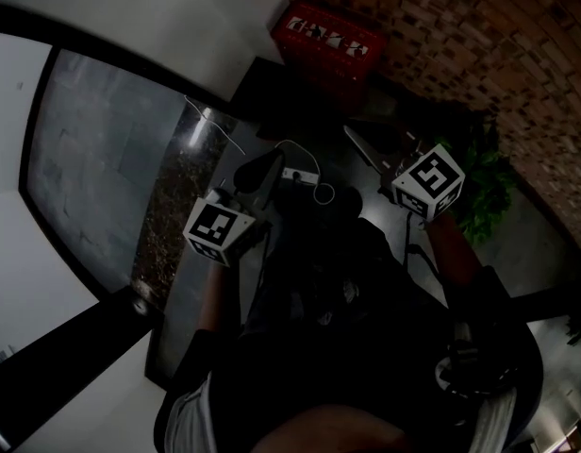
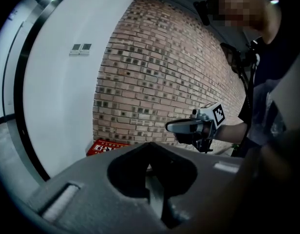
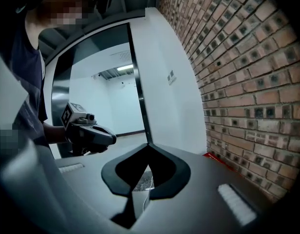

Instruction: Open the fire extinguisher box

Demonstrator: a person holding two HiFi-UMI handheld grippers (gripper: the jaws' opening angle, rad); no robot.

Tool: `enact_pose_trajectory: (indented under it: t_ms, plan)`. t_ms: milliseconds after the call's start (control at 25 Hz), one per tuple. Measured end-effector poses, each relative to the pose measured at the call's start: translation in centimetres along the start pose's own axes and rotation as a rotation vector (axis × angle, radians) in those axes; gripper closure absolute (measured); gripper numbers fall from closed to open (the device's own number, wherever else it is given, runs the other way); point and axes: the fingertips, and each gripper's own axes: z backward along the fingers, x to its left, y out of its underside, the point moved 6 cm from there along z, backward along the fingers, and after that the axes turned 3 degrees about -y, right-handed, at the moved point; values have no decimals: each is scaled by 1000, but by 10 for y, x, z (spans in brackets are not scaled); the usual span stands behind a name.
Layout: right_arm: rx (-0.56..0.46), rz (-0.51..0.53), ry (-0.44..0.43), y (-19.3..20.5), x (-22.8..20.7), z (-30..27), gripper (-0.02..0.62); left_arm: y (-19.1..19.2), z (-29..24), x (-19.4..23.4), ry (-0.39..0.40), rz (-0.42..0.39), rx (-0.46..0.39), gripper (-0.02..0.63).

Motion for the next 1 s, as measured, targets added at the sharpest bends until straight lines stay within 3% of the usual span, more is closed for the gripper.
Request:
enact_pose_trajectory:
  t_ms: [280, 360, 600, 800, 1000]
  plan:
    - [117, 65, 130, -2, 14, -59, 592, -9, 23, 67, 89, -24, -46, 606]
    - [165, 99, 172, -1, 18, -78, 534, -5, 31, 87, 114, -19, -47, 606]
    - [251, 191, 271, 2, 15, -121, 478, 8, 35, 130, 176, -58, -5, 606]
    - [393, 271, 345, 26, -42, -137, 442, 5, 11, 149, 163, -51, 14, 606]
    - [546, 312, 368, 62, -125, -145, 428, 0, -50, 158, 114, -21, 49, 606]
